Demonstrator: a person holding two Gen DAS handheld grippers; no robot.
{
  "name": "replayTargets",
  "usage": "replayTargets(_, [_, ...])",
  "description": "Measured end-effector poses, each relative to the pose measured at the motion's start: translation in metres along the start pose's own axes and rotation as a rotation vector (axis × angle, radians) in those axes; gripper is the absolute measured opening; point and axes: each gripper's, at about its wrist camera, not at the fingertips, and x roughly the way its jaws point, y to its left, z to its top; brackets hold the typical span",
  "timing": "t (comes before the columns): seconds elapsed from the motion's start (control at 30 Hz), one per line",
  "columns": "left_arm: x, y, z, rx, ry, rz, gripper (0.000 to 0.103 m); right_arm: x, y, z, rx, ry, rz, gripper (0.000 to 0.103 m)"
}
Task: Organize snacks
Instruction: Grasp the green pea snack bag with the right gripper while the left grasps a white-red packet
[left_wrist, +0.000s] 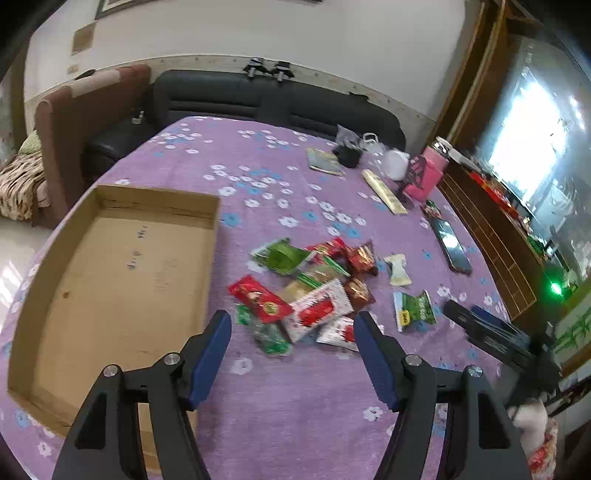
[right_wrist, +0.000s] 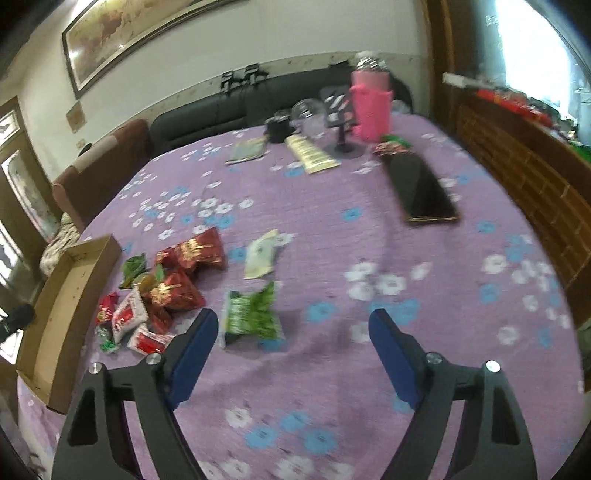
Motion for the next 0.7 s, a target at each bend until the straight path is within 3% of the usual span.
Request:
replayTargets(0.23, [0.02,-0.024,-0.005,0.087,0.044,0.027,0.072,0.055,0.022,0.007,-0.017,0.075,-0.052,0.082])
replayTargets(0.27, [0.022,-0.027,-0.006,0.103,0.047,0.04,0.072,0.059,0.023,0.006,-0.025,0.085,-0.051,0.067])
replayTargets(0.3, [0.025,-0.032,-0.008,0.126,0.049,0.049,0.072,0.063,0.025,0.005,-0.032,0.109,-0.036,0.039])
replayTargets(0.33, [0.027,-0.033,-0.008,0.139,0.053,0.05,0.072,0.066,0.024,0.004,-0.026,0.129,-0.006,0.036])
replayTargets(0.47, [0.036,-0.041,-0.004,0.185,0.063,0.03,0.072,0.061,0.02,-0.001,-0.025,0.14,0.028,0.034])
replayTargets(0.6, [0.051,-0.05,0.004,0.219,0.093,-0.05,0.072,0.047,0.011,-0.014,-0.009,0.142,0.066,0.034])
replayTargets(0.7, [0.069,-0.07,0.004,0.312,0.114,-0.072,0.072,0.035,0.005,-0.025,-0.003,0.133,0.095,0.034])
